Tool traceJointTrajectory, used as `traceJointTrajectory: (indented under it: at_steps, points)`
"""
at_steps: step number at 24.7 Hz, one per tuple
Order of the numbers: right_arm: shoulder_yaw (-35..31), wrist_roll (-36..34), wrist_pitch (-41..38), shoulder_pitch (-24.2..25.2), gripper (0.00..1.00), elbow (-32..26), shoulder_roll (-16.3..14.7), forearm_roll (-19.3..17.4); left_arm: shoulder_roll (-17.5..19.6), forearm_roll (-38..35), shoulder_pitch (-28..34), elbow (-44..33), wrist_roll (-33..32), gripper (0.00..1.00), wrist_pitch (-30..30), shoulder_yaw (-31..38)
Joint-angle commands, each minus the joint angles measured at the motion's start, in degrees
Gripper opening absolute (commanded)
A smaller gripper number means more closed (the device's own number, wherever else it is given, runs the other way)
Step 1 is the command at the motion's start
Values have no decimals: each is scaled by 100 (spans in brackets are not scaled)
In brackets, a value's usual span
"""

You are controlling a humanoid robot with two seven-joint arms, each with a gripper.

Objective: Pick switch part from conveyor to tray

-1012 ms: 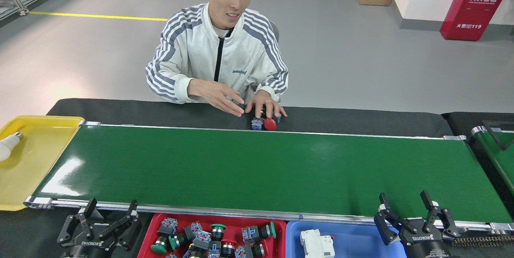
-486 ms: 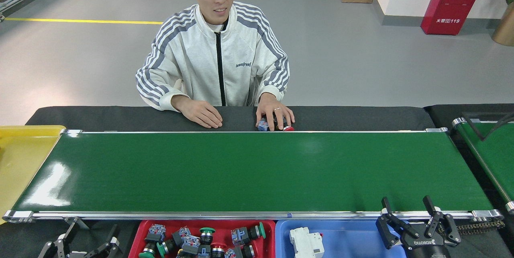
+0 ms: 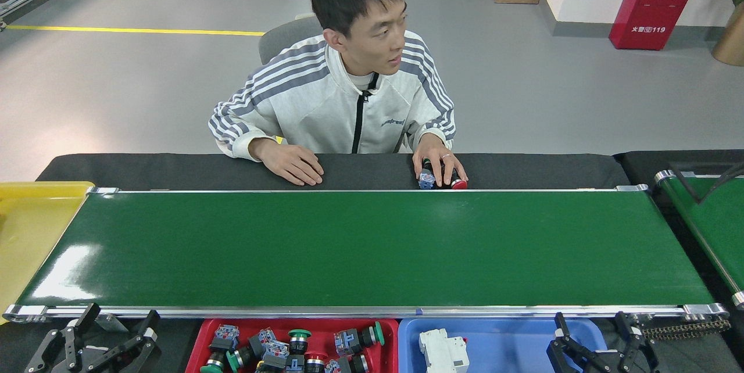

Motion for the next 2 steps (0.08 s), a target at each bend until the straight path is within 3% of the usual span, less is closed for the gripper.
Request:
traceJointTrajectory:
  at_steps: [1,2]
  points:
    - [-60,-6,4,-2,100,-97,13,-14,48,26,-13,-68,49,100,36,8]
    - [-60,-6,4,-2,100,-88,13,-14,48,17,-30,-68,49,100,36,8]
